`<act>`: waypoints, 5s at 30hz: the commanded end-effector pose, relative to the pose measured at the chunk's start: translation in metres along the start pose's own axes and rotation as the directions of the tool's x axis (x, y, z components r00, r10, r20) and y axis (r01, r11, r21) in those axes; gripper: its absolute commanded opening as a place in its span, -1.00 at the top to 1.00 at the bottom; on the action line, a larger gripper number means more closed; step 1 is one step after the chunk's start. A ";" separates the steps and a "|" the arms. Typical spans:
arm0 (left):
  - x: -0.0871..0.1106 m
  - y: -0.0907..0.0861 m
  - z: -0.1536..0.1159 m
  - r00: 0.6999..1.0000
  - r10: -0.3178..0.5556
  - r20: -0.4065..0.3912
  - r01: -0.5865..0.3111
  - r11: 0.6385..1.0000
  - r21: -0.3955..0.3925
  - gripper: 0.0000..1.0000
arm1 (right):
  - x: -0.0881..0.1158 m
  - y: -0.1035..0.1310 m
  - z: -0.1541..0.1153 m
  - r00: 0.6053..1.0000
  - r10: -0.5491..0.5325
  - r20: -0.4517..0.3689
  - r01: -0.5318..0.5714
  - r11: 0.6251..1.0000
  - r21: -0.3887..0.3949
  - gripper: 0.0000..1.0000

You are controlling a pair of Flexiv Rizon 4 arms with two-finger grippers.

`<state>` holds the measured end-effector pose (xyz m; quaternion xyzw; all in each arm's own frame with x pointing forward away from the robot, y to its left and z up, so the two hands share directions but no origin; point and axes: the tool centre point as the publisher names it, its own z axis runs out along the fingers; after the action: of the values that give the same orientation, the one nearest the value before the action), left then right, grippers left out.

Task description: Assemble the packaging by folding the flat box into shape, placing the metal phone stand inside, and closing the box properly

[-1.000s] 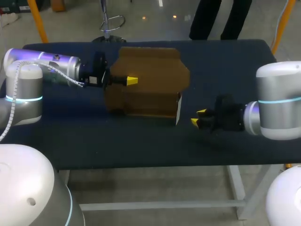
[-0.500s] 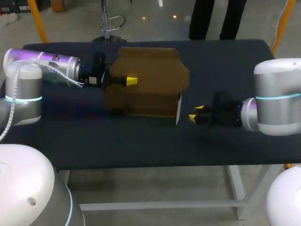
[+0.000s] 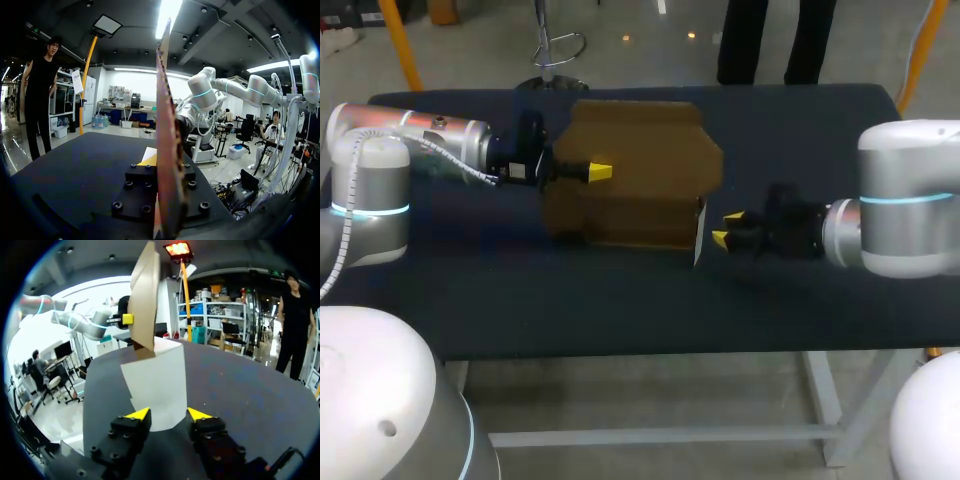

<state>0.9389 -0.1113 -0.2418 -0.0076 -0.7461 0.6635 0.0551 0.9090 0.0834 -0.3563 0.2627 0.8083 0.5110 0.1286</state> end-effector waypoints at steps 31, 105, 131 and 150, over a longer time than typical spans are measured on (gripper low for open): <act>-0.001 0.006 -0.002 1.000 0.000 -0.003 0.000 1.000 0.001 1.00 | -0.002 0.006 0.044 0.986 -0.157 -0.057 0.158 0.987 0.020 0.01; -0.001 0.006 -0.002 1.000 0.000 -0.003 0.000 1.000 0.001 1.00 | -0.012 0.020 0.070 0.915 0.089 0.393 -0.065 0.995 -0.074 0.04; -0.001 0.006 -0.002 1.000 0.000 -0.003 0.000 1.000 0.001 1.00 | -0.025 0.022 0.082 0.885 0.155 0.438 -0.134 0.988 -0.078 0.37; -0.001 0.006 -0.002 1.000 0.000 -0.003 0.000 1.000 0.001 1.00 | -0.031 0.024 0.091 0.848 0.179 0.499 -0.180 0.983 -0.047 1.00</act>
<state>0.9400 -0.1077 -0.2424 -0.0065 -0.7463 0.6634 0.0538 0.9816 0.1321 -0.3762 0.4480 0.7230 0.4509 0.2708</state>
